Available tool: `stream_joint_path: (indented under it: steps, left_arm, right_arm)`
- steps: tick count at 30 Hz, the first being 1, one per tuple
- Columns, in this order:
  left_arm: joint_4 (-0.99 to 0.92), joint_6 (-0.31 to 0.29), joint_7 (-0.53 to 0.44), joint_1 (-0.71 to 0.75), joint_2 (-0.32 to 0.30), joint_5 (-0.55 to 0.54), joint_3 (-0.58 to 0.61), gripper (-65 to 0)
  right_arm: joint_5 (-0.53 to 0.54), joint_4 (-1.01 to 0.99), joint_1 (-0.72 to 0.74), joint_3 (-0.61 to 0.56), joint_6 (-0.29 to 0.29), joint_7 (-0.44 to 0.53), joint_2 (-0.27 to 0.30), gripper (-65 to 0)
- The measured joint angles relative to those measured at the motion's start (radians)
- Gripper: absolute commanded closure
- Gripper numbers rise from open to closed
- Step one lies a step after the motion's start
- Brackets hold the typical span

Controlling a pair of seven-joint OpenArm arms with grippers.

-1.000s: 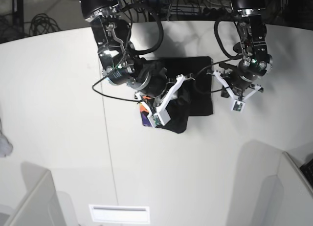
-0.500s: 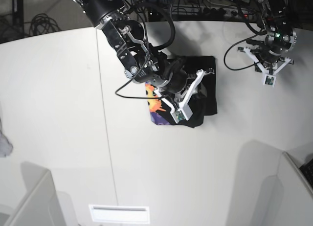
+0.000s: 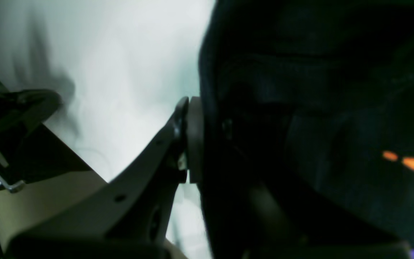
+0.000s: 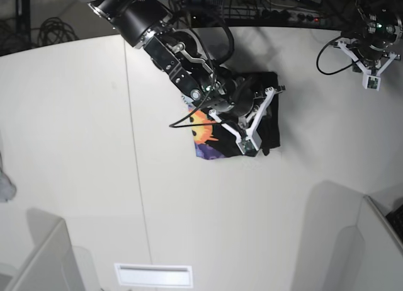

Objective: Fold the T-shirt properly
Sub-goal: 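Fold the strip end with the right gripper over toward the left gripper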

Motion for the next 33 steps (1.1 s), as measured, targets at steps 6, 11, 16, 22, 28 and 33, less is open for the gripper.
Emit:
stream_joint_path:
  steps: [6, 11, 16, 22, 28, 33]
  left_arm:
    - [0.000, 0.001, 0.000, -0.005, 0.004, -0.005, 0.006, 0.0]
    - [0.000, 0.003, 0.001, -0.004, 0.002, -0.004, 0.002, 0.0]
    - [0.000, 0.003, 0.002, -0.002, 0.001, 0.000, -0.002, 0.0]
    - [0.000, 0.003, 0.002, 0.000, 0.001, 0.000, -0.002, 0.0]
    - [0.000, 0.003, 0.002, 0.000, 0.001, 0.000, -0.003, 0.0]
    - [0.000, 0.003, 0.002, -0.003, 0.002, -0.003, -0.038, 0.0]
  right_arm:
    - [-0.003, -0.064, 0.004, -0.004, -0.003, 0.003, -0.011, 0.0]
    - [0.000, -0.078, 0.007, -0.004, -0.004, 0.004, -0.011, -17.4]
    - [0.000, -0.077, 0.007, -0.004, -0.004, 0.004, -0.011, -39.0]
    - [-0.002, -0.077, 0.048, -0.109, -0.006, 0.003, -0.015, -38.9]
    - [0.003, -0.078, 0.101, -0.203, -0.004, 0.003, -0.024, -39.0]
    - [0.004, -0.077, 0.135, -0.239, -0.004, 0.007, -0.035, -39.0]
